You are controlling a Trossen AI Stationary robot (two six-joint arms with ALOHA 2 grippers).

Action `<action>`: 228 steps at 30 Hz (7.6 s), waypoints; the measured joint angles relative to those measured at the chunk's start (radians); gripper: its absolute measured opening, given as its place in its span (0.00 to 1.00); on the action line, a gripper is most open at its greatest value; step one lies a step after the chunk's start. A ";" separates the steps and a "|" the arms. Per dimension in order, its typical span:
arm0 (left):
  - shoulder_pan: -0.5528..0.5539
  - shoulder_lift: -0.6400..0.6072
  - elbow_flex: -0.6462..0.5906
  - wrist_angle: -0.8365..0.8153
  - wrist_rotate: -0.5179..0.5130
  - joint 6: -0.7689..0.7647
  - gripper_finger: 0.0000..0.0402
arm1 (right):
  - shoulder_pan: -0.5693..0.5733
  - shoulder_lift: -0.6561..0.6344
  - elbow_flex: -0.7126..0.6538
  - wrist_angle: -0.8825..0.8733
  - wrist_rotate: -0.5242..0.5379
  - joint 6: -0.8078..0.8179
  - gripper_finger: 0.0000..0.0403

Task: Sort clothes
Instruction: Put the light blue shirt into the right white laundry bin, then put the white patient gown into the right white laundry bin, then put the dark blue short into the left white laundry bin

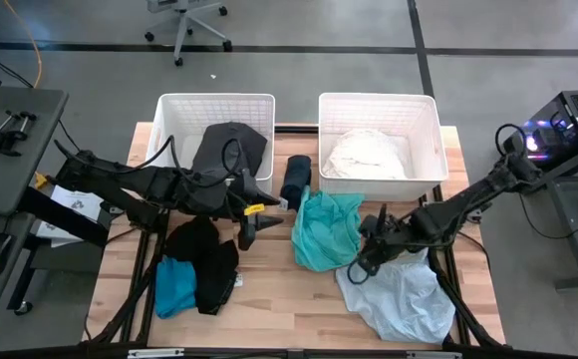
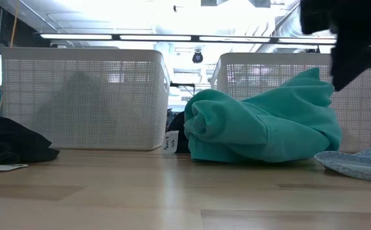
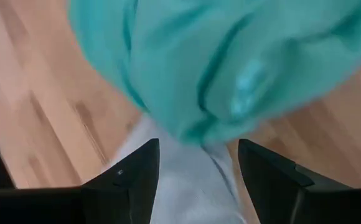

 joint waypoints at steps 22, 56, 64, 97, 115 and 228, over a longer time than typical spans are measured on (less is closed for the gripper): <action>-0.047 -0.016 0.000 0.168 -0.047 -0.042 0.54 | -0.129 0.105 -0.145 0.638 0.038 -0.029 0.05; -0.083 -0.061 0.000 0.315 -0.136 0.245 0.54 | -0.836 -0.004 0.462 -0.367 0.001 -0.606 0.01; -0.082 -0.061 0.000 0.312 -0.134 0.255 0.54 | -1.025 -0.008 0.199 -0.344 -0.065 -0.557 0.27; -0.104 -0.058 0.001 0.274 -0.510 -0.179 0.54 | 0.101 -0.138 0.634 -0.309 -0.119 -0.476 0.47; -0.129 0.137 0.000 0.252 -0.478 -0.429 0.54 | 0.401 -0.144 0.272 -0.229 -0.100 -0.221 0.47; -0.088 0.001 0.001 0.051 -0.353 0.182 0.54 | -0.989 -0.034 0.653 -0.419 0.031 -0.768 0.44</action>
